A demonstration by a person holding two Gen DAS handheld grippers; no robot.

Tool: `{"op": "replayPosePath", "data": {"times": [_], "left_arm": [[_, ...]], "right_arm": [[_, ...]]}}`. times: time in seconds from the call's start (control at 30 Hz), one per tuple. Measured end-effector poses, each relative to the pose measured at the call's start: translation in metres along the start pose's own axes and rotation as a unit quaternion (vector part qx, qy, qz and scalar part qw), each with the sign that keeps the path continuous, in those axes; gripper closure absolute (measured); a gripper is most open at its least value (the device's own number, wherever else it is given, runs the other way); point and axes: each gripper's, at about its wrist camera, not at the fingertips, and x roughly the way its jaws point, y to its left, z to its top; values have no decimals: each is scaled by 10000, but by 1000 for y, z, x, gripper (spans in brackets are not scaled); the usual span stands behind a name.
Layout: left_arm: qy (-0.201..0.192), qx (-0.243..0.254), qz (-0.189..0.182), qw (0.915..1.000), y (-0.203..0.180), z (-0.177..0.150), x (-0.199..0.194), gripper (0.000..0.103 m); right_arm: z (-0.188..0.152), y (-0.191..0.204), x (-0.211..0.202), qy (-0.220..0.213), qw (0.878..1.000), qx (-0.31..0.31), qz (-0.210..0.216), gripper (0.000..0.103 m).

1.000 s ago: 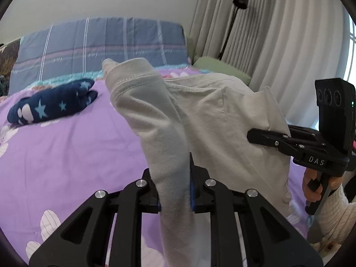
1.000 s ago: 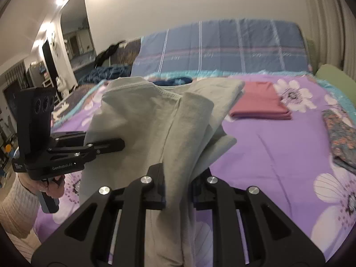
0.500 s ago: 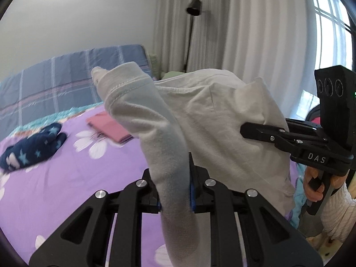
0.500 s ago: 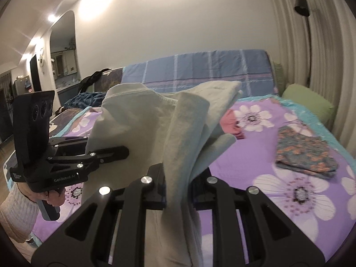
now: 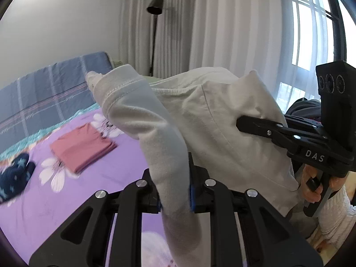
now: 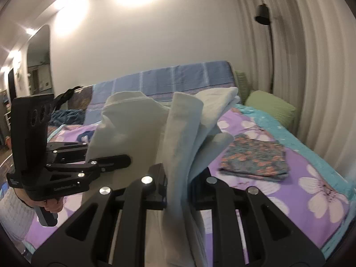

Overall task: Fold small clothes
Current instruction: 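Lift the folded shirt with both grippers and carry it onto the clothes stack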

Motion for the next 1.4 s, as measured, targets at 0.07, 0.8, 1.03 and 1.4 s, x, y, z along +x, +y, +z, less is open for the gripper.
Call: {"op": "replayPosePath", "data": {"times": [0.07,0.8,1.03,1.4], "left_arm": [[-17,129,-100,9999,-11,16,12,85],[36,698,-207,9973,-41,154,158,85],[289,744,95,9968,-24,163,208,85],[448,625,1206,9897,10,162,304,52]], "right_arm": [[7,-16,-3,-20,9998,83,-152,88],[107,-148,69,-215,9845,558,-1648,88],[114,-174,118,-40,9817,684,-1779,89],[100,-225,218,115,9706,953,-2209,78]]}}
